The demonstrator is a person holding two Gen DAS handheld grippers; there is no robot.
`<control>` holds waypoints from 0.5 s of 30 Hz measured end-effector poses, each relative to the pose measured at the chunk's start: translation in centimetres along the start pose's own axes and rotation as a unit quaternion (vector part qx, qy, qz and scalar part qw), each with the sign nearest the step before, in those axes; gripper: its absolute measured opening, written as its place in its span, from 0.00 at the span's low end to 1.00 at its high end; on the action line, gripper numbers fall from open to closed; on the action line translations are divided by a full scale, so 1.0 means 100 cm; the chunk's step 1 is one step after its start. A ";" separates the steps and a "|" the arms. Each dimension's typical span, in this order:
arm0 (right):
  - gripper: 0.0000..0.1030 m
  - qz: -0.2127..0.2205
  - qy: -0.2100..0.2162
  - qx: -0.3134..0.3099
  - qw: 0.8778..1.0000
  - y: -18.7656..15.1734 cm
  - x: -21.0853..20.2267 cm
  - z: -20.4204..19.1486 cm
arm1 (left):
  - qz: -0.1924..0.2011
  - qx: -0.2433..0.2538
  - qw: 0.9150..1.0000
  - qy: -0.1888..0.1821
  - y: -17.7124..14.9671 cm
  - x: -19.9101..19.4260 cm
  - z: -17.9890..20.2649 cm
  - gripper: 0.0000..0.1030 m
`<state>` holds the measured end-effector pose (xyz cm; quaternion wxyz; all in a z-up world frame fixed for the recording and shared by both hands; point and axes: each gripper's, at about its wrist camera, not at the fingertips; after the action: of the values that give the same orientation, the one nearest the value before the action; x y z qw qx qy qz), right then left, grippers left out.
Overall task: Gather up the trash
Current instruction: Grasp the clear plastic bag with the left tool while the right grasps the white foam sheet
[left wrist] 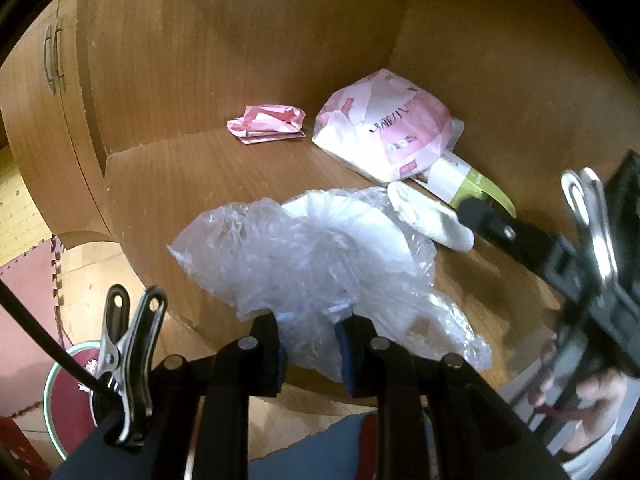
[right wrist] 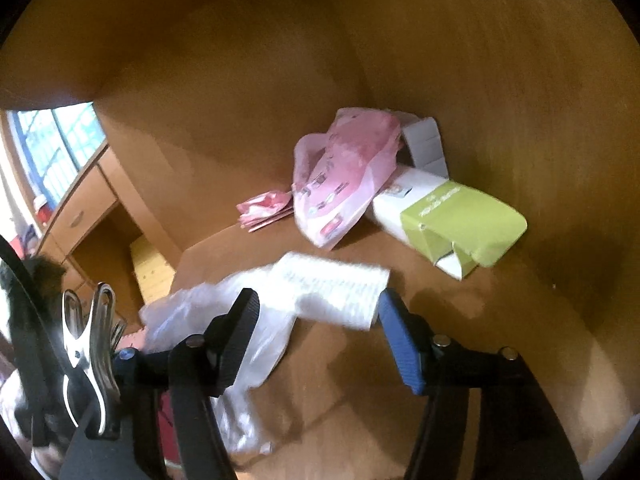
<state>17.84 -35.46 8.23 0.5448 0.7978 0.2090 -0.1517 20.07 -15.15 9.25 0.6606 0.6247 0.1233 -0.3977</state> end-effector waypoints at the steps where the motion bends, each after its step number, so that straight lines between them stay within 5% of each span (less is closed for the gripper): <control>1: 0.62 -0.001 -0.002 0.007 1.000 0.002 0.004 0.001 | 0.000 0.000 1.000 -0.001 0.000 0.000 0.000 0.21; 7: 0.60 -0.045 -0.022 0.033 0.998 0.002 0.030 0.005 | 0.001 -0.006 1.000 -0.001 -0.004 -0.007 -0.004 0.21; 9: 0.51 -0.047 -0.040 0.015 0.998 0.000 0.032 0.000 | 0.003 -0.008 1.000 -0.001 -0.006 -0.009 -0.007 0.21; 11: 0.27 -0.057 -0.047 -0.005 0.997 -0.004 0.035 -0.006 | 0.005 -0.014 1.000 0.003 -0.007 -0.009 -0.008 0.27; 15: 0.16 -0.069 -0.036 -0.026 0.997 -0.010 0.036 -0.015 | 0.019 -0.048 0.999 -0.002 -0.003 -0.005 -0.015 0.45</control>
<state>20.48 -33.15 6.29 0.5605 0.7612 0.2476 -0.2124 20.04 -13.54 9.08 0.6976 0.5934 0.1292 -0.3803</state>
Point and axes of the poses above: each gripper's, at about its wrist camera, not at the fingertips, and x roughly the way its jaws point, z to its right, y to its top, and after that the axes turned 7 degrees about z, right-handed
